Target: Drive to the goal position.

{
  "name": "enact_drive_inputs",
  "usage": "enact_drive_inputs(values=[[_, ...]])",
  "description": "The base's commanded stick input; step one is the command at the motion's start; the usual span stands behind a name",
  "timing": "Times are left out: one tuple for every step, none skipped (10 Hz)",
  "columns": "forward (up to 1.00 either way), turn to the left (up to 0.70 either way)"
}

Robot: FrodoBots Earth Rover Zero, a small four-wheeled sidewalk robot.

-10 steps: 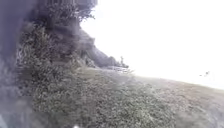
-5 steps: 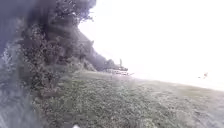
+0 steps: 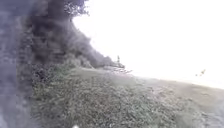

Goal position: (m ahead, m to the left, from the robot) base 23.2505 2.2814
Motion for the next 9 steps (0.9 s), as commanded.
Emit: enact_drive_inputs(values=[[0.45,-0.27],[0.45,-0.27],[0.45,-0.27],[0.45,-0.27],[0.45,-0.27],[0.45,-0.27],[0.45,-0.27],[0.45,-0.27],[0.45,-0.27]])
